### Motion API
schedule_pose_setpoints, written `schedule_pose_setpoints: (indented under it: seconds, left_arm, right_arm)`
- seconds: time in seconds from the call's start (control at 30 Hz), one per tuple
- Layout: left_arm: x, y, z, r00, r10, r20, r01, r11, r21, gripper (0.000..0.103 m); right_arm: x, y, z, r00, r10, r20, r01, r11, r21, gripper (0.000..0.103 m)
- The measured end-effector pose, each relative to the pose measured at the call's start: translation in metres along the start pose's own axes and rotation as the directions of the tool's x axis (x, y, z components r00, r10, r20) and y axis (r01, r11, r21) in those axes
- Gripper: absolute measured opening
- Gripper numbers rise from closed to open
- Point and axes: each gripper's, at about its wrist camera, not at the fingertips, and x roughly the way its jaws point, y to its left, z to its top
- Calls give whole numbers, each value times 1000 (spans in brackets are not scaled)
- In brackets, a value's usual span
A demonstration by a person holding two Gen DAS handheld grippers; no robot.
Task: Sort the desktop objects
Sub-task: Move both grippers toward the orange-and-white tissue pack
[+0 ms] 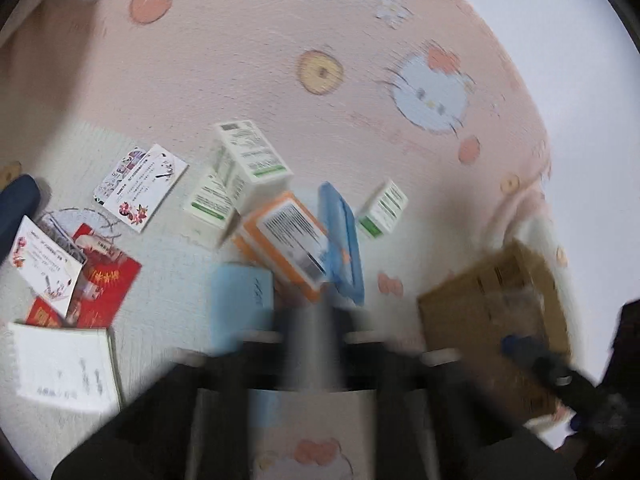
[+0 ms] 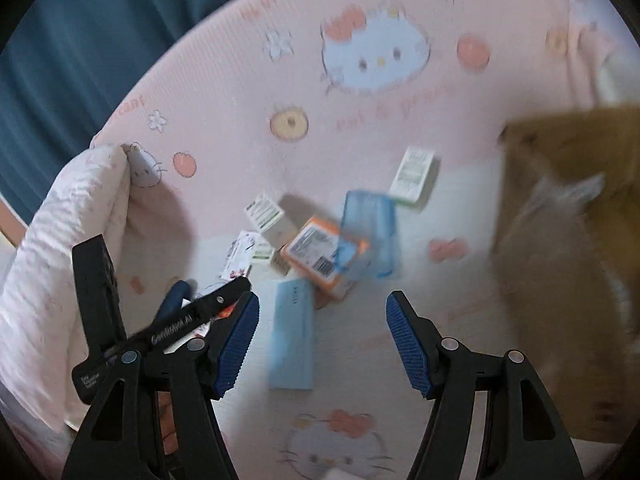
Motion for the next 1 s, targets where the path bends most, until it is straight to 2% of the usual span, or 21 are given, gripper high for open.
schedule_pose_setpoints:
  seconds: [0.03, 0.07, 0.1, 0.23, 0.33, 0.4, 0.43, 0.47, 0.5, 0.53, 0.57, 0.6, 0.7, 0.77, 0.83, 0.9, 0.97, 1.0]
  left_arm:
    - [2, 5, 3, 1000, 6, 19, -6, 1000, 6, 0]
    - [5, 6, 7, 999, 28, 30, -28, 999, 31, 0]
    - [10, 5, 11, 999, 40, 37, -42, 997, 58, 0]
    - [36, 11, 25, 996, 87, 31, -89, 993, 72, 0]
    - [70, 24, 36, 994, 100, -49, -100, 995, 6, 1]
    - [91, 35, 39, 988, 81, -132, -89, 995, -53, 3]
    - [95, 39, 39, 988, 68, -138, -79, 994, -81, 3]
    - [97, 42, 40, 990, 63, -125, -76, 992, -102, 8]
    - [97, 42, 40, 992, 64, -112, -77, 991, -110, 25]
    - [97, 43, 42, 993, 64, -100, -75, 991, -112, 37]
    - [96, 42, 44, 995, 56, -82, -65, 991, -113, 55]
    - [96, 42, 47, 997, 30, -68, -38, 993, -115, 61]
    - [104, 42, 56, 997, 6, -75, -13, 995, -104, 63]
    - [111, 43, 59, 996, -21, -84, 12, 995, -102, 63]
    - [119, 44, 59, 994, -37, -108, 24, 993, -116, 62]
    - [120, 42, 57, 993, -43, -109, 31, 993, -112, 62]
    - [118, 41, 51, 993, -49, -108, 37, 994, -107, 61]
    - [118, 39, 48, 993, -48, -111, 36, 994, -101, 57]
  right_arm:
    - [11, -1, 0, 999, 31, -4, -31, 999, 13, 13]
    - [22, -2, 0, 999, 31, -28, -30, 999, 22, 2]
    - [37, -2, 1, 997, 26, -66, -24, 999, 34, 2]
    - [74, -6, 4, 993, 56, -101, -49, 996, 70, 2]
    - [98, -13, 7, 988, 88, -126, -73, 991, 116, 2]
    - [111, -21, 6, 983, 117, -139, -94, 983, 158, 2]
    - [115, -22, 5, 982, 112, -151, -87, 983, 163, 2]
    - [120, -24, 5, 981, 97, -169, -69, 984, 165, 2]
    - [125, -27, 3, 979, 94, -182, -63, 983, 170, 2]
    - [127, -28, 1, 977, 99, -188, -65, 982, 176, 2]
    - [129, -30, 0, 976, 101, -194, -65, 981, 182, 2]
    - [132, -32, 0, 975, 99, -197, -61, 980, 189, 2]
    - [138, -39, 2, 979, 84, -188, -44, 977, 206, 3]
    - [142, -42, 4, 979, 89, -186, -43, 971, 235, 6]
    - [147, -47, 5, 977, 106, -185, -54, 962, 269, 15]
    - [151, -49, 6, 977, 114, -182, -58, 956, 288, 39]
    - [154, -51, 6, 977, 117, -178, -60, 953, 298, 48]
    - [156, -51, 5, 977, 130, -170, -73, 950, 305, 48]
